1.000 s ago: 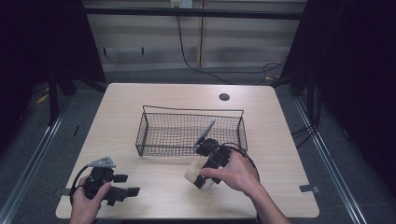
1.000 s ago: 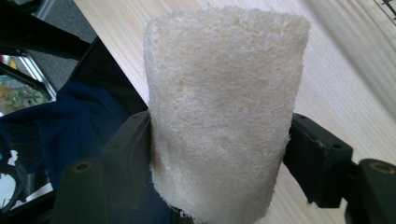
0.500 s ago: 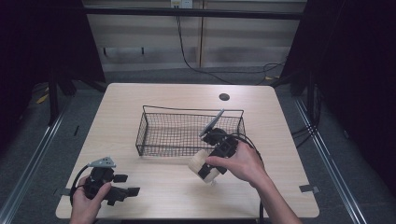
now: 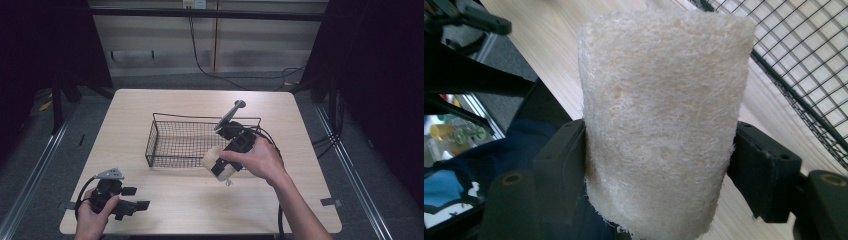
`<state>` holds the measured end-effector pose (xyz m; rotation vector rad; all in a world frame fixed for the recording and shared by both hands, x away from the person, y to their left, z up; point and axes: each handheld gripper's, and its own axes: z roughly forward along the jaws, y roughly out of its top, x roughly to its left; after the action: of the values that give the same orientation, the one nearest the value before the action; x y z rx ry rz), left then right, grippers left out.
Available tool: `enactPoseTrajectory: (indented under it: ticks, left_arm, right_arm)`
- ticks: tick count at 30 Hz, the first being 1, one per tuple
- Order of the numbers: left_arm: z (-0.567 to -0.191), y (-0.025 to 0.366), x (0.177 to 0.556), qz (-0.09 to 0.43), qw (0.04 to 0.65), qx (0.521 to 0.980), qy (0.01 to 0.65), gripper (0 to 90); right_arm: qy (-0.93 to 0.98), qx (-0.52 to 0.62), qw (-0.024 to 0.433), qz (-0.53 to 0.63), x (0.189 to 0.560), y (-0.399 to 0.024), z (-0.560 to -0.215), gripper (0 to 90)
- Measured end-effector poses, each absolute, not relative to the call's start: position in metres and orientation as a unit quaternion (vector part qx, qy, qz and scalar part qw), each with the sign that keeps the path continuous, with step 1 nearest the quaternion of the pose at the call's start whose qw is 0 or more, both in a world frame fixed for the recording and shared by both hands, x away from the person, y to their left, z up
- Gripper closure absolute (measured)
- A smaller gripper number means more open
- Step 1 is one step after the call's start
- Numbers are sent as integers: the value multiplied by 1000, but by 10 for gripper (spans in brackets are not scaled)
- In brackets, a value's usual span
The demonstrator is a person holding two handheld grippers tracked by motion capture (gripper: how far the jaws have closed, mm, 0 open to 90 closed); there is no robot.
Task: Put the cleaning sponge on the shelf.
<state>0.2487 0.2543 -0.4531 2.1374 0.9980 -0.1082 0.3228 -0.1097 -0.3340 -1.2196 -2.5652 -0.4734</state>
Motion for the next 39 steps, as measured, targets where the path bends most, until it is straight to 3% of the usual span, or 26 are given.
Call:
enactPoseTrajectory:
  ticks: [17,39]
  left_arm:
    - [-454,253,249,-42,379,837,393,193]
    - [-454,253,249,-46,376,840,388,194]
  right_arm:
    - [-863,-470,94,-159,352,-122,-312,285]
    - [-834,-527,54,-151,388,-137,-325,285]
